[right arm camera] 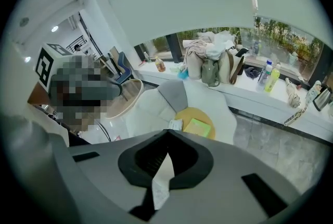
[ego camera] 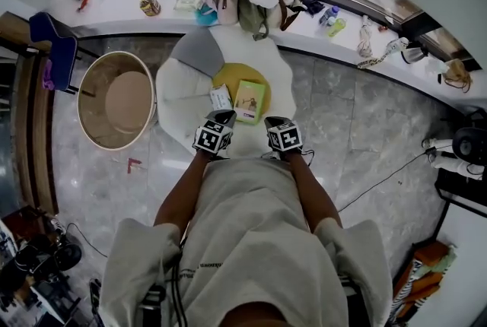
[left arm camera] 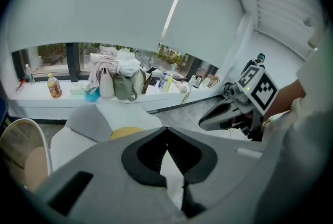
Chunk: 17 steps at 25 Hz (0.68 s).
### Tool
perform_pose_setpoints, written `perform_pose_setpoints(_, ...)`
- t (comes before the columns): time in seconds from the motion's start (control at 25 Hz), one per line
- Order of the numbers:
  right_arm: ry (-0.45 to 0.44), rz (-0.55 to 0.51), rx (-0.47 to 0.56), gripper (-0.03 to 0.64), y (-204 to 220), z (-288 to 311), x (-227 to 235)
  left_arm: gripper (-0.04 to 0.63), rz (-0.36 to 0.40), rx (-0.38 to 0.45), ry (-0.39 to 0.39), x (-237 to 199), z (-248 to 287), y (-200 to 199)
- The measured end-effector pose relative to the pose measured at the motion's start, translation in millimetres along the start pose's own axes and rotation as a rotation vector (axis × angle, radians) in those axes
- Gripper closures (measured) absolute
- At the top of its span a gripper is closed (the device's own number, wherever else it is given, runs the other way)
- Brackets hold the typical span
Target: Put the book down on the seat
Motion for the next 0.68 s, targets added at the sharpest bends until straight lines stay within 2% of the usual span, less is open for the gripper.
perform_pose_setpoints(0.68,-0.011,-0.028,0.000,0.612,-7.6,1.2,-1.6,0.588,-0.027,-0.026,0.023,-0.3,3.8,-1.2)
Point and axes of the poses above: the fingertips, and each gripper's own axes: z forward along the fingers, x to its right, y out of its underside, the point moved 7 cm from there along -z, backward along the fingers, and after that the axes turned 5 degrees about -z, right-handed, at the moved point
